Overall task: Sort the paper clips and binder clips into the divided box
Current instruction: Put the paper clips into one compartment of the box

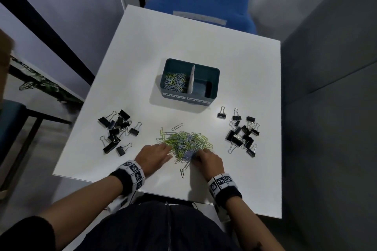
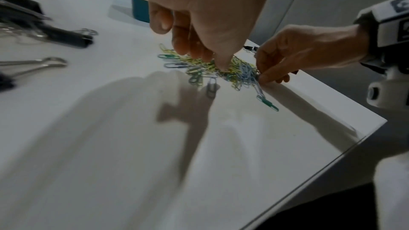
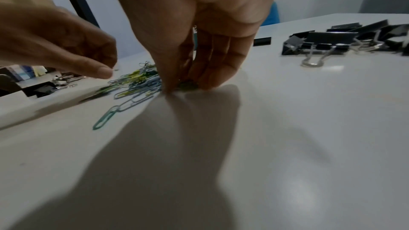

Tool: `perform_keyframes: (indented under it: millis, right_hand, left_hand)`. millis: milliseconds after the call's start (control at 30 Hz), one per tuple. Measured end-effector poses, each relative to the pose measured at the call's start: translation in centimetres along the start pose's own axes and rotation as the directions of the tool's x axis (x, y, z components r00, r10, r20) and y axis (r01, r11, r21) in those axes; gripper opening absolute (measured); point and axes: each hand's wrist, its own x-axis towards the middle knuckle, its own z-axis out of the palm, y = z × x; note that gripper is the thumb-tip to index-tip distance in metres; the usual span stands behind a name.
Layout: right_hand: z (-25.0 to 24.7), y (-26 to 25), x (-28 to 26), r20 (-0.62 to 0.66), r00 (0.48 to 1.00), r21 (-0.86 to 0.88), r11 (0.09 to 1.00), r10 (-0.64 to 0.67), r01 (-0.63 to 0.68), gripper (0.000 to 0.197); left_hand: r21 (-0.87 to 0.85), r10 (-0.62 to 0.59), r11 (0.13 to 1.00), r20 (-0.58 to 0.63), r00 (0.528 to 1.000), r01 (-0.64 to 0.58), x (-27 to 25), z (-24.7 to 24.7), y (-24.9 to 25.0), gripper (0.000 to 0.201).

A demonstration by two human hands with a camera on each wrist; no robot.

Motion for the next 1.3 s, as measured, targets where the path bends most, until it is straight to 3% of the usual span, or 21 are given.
perform_keyframes:
  millis: [100,200,300,400,500,600,733,933,1067,1300]
  right_hand:
    - [-0.8,1.6,-0.7,-0.045,0.993,0.077,0.992,0.106,-0.102,0.052]
    - [-1.4,2.5,-0.8,0.04,0.98,0.084,0.977,0.195,-0.198,0.101]
    - [-1.3,2.0,0.3,0.072,0.978,0.067,0.978,0.195,-0.2,0.116]
    - [-0.6,0.3,1.3,0.057,0.99,-0.01,0.991,0.131,-0.131,0.104]
    - [0.1,-1.1,2.2,0.04,0.997,-0.067,0.996,0.069,-0.066,0.087]
    - [0.1,-1.7,2.9,0.01,0.998,-0.017,0.998,0.061,-0.061,0.06]
    - [-0.7,-1.5,3.3,-0.015,0.999,0.079,0.996,0.051,-0.049,0.034]
    - [-2.3,-0.5,3.3,-0.04,0.997,0.122,0.99,0.073,-0.068,0.025]
    - [-3.2,0.0,2.7,-0.081,0.994,0.159,0.986,0.067,-0.053,0.016]
    - [-4.9,0.8,2.2,-0.09,0.994,0.185,0.982,0.063,-0.045,0.01]
  left_hand:
    - [-0.015,-0.134,0.991,0.05,0.99,0.135,-0.7,-0.3,-1.1,0.069]
    - [-0.049,-0.253,0.963,0.177,0.951,0.265,-1.0,0.4,-1.1,0.114]
    - [-0.101,-0.26,0.952,0.233,0.937,0.289,0.0,0.3,0.0,0.125]
    - [-0.133,-0.227,0.954,0.26,0.939,0.267,1.9,-0.3,1.3,0.118]
    - [-0.106,-0.204,0.965,0.274,0.94,0.24,4.1,-1.2,2.1,0.096]
    - [-0.117,-0.163,0.975,0.211,0.964,0.191,5.2,-1.5,2.0,0.064]
    - [-0.203,-0.108,0.969,0.178,0.978,0.143,5.2,-1.1,0.8,0.05]
    - [-0.272,-0.125,0.949,0.139,0.982,0.159,4.9,-1.1,-0.3,0.034]
    - [-0.283,-0.124,0.946,0.126,0.984,0.155,5.1,-2.3,-0.5,0.01]
    - [-0.36,-0.106,0.926,0.049,0.993,0.117,5.5,-5.4,-0.9,0.009]
